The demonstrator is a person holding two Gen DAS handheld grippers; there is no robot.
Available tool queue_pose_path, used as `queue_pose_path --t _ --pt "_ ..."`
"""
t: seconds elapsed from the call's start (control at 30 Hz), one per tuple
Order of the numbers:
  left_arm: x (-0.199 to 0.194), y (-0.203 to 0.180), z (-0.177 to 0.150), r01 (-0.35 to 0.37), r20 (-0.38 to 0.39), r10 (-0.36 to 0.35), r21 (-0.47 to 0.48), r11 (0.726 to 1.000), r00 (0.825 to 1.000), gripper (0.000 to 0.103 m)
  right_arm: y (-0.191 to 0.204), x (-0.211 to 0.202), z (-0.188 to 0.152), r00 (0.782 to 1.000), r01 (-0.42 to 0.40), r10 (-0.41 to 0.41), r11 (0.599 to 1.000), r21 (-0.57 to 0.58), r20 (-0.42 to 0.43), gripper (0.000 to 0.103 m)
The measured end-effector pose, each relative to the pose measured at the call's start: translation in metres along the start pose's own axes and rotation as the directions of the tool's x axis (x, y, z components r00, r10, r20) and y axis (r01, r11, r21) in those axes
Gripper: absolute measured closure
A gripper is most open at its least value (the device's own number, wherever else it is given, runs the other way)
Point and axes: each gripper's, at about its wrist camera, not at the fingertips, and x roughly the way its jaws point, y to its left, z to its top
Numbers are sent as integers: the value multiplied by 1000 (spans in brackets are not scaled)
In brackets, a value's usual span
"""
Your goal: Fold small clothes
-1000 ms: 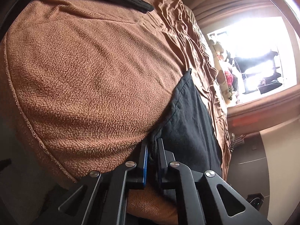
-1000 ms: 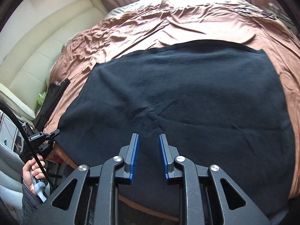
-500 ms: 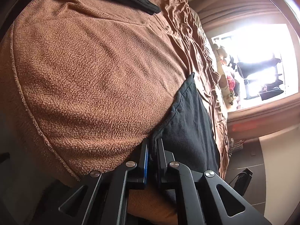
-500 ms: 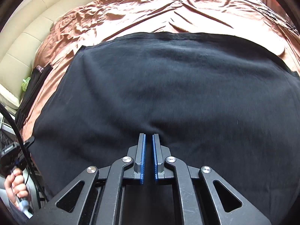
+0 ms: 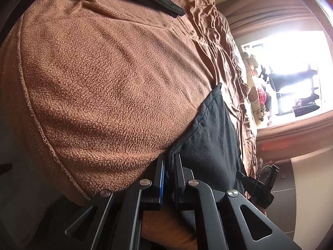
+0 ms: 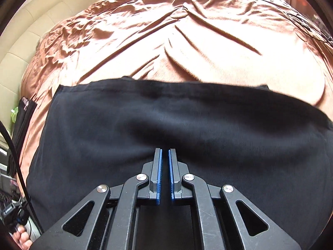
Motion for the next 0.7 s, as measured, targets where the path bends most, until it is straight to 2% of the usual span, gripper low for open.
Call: queue_pose_path --t 0.13,0.4,0.53,0.7 --pt "2 -3 0 -10 0 10 -1 1000 1000 96 0 14 20 1000 -4 4 1000 10 -11 102" --pt "4 -4 1 -8 -9 8 -1 1000 1000 96 8 31 45 999 43 -43 999 6 -1 103" --pt "2 -1 4 14 -16 -14 -11 1000 1000 96 9 16 40 1000 28 -29 1000 13 10 103" --pt "-4 0 9 61 -23 -62 -23 998 998 96 13 -15 14 1000 -18 18 1000 -6 11 103"
